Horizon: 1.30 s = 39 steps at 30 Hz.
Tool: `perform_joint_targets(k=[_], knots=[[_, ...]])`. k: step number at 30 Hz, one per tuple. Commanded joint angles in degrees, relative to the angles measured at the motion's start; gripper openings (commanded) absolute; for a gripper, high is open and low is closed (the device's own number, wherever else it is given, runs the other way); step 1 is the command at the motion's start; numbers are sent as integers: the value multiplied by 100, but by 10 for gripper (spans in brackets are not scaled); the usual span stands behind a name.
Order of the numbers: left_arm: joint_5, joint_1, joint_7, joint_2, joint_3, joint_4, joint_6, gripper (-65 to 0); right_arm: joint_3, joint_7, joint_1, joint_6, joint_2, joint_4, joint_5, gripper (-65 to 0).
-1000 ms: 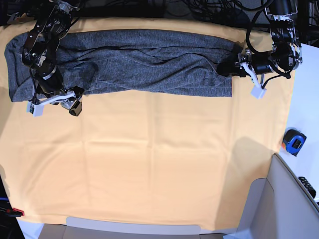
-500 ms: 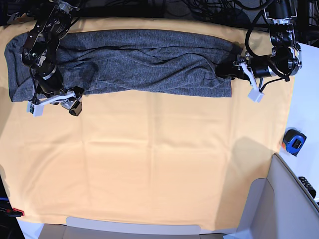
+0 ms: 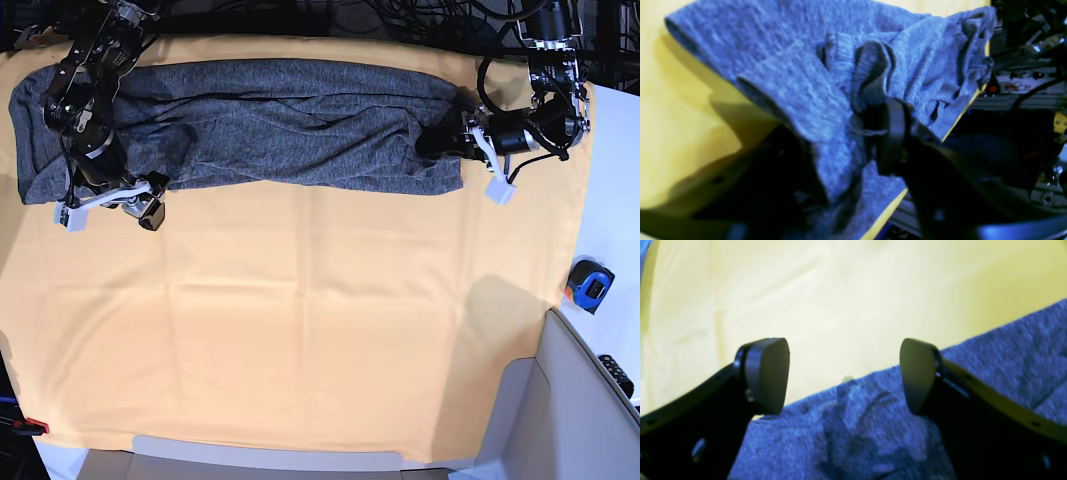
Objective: Fold the T-shirt properly
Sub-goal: 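Grasp the strip end with the left gripper and lift it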
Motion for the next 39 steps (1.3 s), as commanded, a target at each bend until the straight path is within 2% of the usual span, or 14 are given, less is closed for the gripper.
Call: perform_joint_targets(k=[1,4,5,9,11,16,19,28,33,36,39], knots=[[133,-69,77,-43,5,3,30,-501,15,99,42,43,52,78,62,-146],[133,-86,77,-43,5,12,30,-628,15,99,33,43,52,78,53,-146],[133,-86,77,-43,5,21,30,-650,15,99,33,43,52,78,53,-146],[98,-95,77,-43,5,100,30,-648,103,99,33,43,202,87,97,-146],[98,-69,77,1,5,469,30,-648,296,99,33,43,255,87,97,-146],[89,-34,157,335,22,1621,30,-648,938,99,42,61,395,87,97,-146],[89,-86,178,546,233,1929,30,-648,1193,99,42,61,527,87,97,-146],[133,-297,130,1416,1596,1929,57,-648,1931,99,-222,61,782,78,53,-146],[142,-482,-353,1469,2457,1911,65,-648,2318,99,-363,61,817,69,53,-146],[150,-702,-441,1469,2598,1674,65,-648,2494,99,-415,61,826,-1,44,-146],[142,-799,-485,1496,2598,1234,65,-648,2599,99,-451,61,967,-195,44,-146]])
